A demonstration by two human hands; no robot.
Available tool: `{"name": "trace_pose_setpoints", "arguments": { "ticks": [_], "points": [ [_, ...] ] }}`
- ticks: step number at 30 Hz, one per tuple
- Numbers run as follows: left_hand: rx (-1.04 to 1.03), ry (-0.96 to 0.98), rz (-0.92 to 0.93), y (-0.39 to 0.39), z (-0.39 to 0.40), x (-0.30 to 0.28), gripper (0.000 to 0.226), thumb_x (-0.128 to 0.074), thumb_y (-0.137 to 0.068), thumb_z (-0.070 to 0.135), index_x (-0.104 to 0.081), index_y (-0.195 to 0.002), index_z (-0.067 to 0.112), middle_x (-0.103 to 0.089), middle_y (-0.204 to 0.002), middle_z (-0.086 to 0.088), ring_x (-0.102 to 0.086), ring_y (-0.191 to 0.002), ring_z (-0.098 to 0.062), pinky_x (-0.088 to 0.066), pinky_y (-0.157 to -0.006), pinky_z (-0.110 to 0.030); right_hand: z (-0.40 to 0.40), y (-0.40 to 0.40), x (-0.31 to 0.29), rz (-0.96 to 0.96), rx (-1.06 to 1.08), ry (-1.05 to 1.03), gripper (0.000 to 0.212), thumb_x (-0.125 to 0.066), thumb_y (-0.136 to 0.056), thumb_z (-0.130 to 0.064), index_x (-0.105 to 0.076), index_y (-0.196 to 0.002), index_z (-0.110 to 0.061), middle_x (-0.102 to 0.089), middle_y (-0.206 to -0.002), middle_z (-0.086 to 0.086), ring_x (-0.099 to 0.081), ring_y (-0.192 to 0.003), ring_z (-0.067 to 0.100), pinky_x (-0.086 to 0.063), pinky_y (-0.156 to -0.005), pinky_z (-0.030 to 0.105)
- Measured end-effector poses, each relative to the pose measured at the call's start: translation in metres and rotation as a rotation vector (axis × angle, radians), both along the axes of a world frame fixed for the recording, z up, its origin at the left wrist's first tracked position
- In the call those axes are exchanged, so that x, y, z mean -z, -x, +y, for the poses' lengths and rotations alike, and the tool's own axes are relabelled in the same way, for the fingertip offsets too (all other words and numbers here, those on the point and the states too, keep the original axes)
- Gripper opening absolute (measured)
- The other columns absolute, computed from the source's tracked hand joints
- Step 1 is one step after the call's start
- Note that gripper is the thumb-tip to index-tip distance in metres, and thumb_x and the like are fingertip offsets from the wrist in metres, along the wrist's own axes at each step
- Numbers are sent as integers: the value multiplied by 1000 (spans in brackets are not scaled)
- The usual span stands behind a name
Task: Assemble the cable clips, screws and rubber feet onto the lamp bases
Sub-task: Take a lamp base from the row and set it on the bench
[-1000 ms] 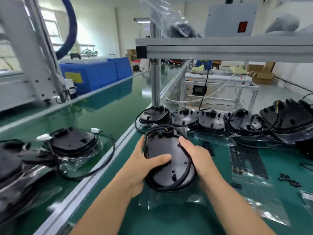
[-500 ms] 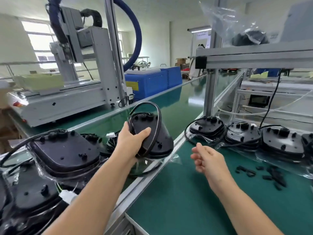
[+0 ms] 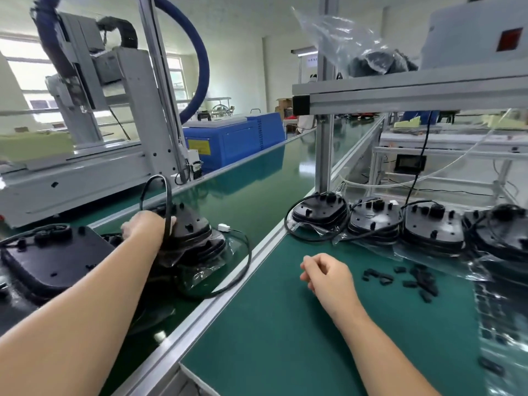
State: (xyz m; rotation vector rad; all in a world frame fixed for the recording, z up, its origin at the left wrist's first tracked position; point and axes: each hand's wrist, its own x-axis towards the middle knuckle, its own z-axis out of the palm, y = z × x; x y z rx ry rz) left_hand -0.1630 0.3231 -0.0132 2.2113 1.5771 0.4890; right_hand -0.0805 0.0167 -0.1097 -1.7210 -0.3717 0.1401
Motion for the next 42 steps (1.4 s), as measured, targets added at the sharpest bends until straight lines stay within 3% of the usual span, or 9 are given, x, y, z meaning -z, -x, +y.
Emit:
{"name": "trace_pose_setpoints", "arguments": {
  "ticks": [4,8,15,20,23,29,35,39,42],
  "points": [
    [107,-235,230,4,-12,-21,54,-63,-91,22,-41,-136,1,-39,-134,-27,-41,-121,-42,-40,-99,-50,-1,-2,1,41,20,-51,24,-56,-96,-22,-65,-77,-10,-67,-64,-3,-51,-52,6,-45,-59,26],
    [338,-392,407,15,-10,-58,50,-52,-90,4,-47,-138,17,-59,-117,-15,-59,-101,-31,-54,-87,-43,-16,-7,-3,115,40,-147,24,-56,-96,-20,-66,-76,-11,-66,-61,-4,-49,-48,4,-41,-49,20],
    [491,-534,143,-33,-88,-107,49,-50,-89,9,-59,-128,35,-56,-135,-7,-56,-116,-33,-49,-93,-41,-88,-16,-14,80,143,-186,25,-57,-96,-19,-67,-75,-10,-66,-61,-2,-50,-49,5,-38,-43,16],
    [902,-154,-19,-124,-174,-50,36,-54,-95,29,-63,-125,11,-59,-131,-10,-55,-119,-28,-42,-101,-34,-130,-16,-11,23,264,-181,25,-57,-95,-23,-69,-75,-14,-67,-63,-1,-51,-51,6,-40,-47,17],
    [770,89,-13,-176,-188,1,41,-55,-95,34,-60,-111,-3,-60,-110,-20,-59,-109,-36,-49,-92,-39,-140,-22,-8,31,340,-218,24,-56,-97,-23,-68,-79,-11,-65,-63,-1,-50,-53,8,-41,-51,21],
    [352,175,-48,-230,-177,50,80,-60,-82,58,-39,-137,2,-43,-139,-22,-39,-130,-39,-35,-106,-43,-143,-27,-2,11,390,-168,25,-55,-97,-26,-66,-76,-16,-66,-64,-3,-48,-52,5,-42,-53,21],
    [454,346,-114,-262,-157,62,77,-72,-76,56,-54,-122,-3,-59,-126,-19,-55,-116,-39,-43,-100,-39,-141,-31,-1,-5,389,-143,25,-55,-96,-24,-65,-75,-16,-66,-65,-2,-48,-52,6,-41,-51,19],
    [475,574,-226,-270,-143,61,60,-88,-64,38,-56,-93,-3,-66,-109,-16,-64,-98,-33,-50,-91,-41,-139,-30,-1,-4,392,-128,24,-56,-96,-22,-66,-75,-16,-66,-65,-2,-49,-53,7,-42,-54,26],
    [530,714,-142,-270,-136,58,77,-85,-70,36,-48,-128,1,-58,-128,-20,-58,-116,-37,-44,-102,-50,-137,-28,-1,-14,395,-117,23,-57,-96,-23,-66,-75,-17,-67,-64,-2,-50,-52,6,-43,-55,27]
  ]
}}
